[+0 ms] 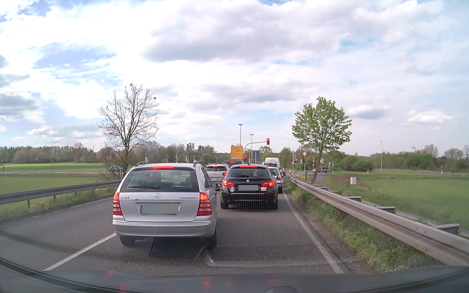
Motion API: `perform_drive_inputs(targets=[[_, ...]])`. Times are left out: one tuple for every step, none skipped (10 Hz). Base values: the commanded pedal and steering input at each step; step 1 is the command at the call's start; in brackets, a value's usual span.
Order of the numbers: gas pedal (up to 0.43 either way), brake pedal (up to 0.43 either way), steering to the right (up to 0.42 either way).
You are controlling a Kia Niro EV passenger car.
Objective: Follow the waypoints while adhering to traffic rules and regulations
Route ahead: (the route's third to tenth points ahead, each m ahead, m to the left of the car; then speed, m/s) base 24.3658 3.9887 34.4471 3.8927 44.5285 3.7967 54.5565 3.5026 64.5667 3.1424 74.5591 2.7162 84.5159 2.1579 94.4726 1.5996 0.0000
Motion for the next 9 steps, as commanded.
perform_drive_inputs(targets=[[0.000,0.280,-0.010],[0.000,0.280,-0.010],[0.000,0.287,-0.010],[0.000,0.280,-0.010],[0.000,0.280,-0.010],[0.000,0.280,-0.010],[0.000,0.287,-0.010],[0.000,0.280,-0.010],[0.000,0.280,-0.010]])
